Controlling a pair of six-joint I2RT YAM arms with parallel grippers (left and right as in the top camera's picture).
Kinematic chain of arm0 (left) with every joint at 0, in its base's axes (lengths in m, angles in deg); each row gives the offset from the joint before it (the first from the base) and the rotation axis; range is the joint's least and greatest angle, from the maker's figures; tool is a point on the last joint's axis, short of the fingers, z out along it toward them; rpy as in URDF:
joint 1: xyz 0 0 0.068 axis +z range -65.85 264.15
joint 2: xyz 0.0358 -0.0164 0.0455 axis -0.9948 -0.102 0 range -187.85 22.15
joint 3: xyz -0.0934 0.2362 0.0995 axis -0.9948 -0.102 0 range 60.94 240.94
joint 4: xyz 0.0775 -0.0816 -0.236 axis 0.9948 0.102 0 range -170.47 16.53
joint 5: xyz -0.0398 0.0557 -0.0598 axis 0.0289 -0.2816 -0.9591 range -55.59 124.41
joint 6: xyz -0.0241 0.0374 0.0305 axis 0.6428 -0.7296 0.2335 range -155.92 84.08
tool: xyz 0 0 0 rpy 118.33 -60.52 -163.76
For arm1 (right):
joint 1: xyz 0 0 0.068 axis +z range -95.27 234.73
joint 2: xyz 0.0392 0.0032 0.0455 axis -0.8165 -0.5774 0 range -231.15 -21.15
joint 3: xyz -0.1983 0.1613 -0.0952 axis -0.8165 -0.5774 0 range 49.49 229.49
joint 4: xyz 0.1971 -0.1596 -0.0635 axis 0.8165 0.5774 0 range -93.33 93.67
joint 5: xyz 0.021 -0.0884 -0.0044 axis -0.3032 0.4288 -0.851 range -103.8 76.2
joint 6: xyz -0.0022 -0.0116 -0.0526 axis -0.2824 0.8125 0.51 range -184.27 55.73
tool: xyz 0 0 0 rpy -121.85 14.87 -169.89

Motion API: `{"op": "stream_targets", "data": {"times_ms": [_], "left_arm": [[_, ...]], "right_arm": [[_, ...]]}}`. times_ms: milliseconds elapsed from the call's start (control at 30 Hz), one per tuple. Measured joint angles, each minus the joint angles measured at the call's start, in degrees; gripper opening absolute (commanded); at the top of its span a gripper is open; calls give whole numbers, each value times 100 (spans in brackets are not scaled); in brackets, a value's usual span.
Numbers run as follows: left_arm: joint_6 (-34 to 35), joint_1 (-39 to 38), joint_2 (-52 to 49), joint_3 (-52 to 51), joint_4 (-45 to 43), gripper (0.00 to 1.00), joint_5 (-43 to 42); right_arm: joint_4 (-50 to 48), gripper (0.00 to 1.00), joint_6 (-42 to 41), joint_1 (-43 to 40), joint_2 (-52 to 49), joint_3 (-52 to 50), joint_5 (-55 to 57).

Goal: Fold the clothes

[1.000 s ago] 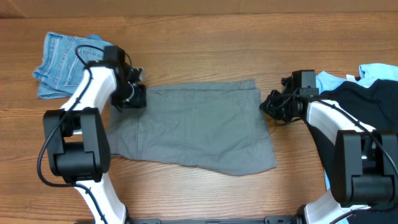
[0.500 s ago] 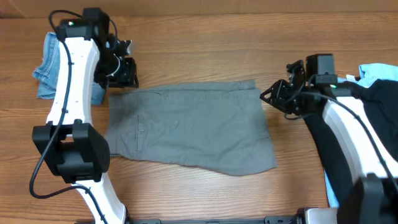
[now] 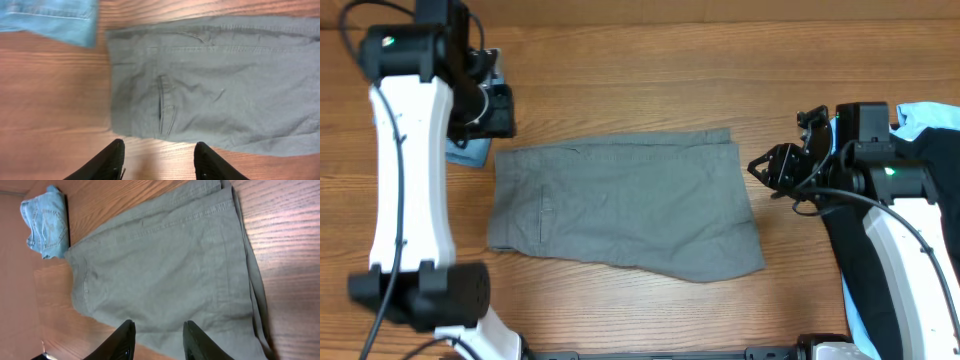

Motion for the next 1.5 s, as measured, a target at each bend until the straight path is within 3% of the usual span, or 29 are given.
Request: {"op": "stream_targets", "data": {"times_ms": [333,500,700,1033,1267,1500], "left_arm": [[560,-2,925,-411,109,51,337],[715,-22,973,-1300,-33,48,275],[721,-415,970,-2568,-739,48,-66],[822,-916,968,-3840,-1373,48,-236],[826,-916,968,-3950,-1427,48,-140],[826,-916,968,-3954,-1447,48,-35]], "right_arm": [[872,35,-170,0,369,2,581],[1231,36,-651,0,372,-57,1224],[1163,36,-1084,0,330,-887,1543],[210,39,-1519,0,-275,-2409,1384],[-914,40,-1816,0,-372,-3359,1217],[-1775,44,-1891,-9,-343,-3486,667]]}}
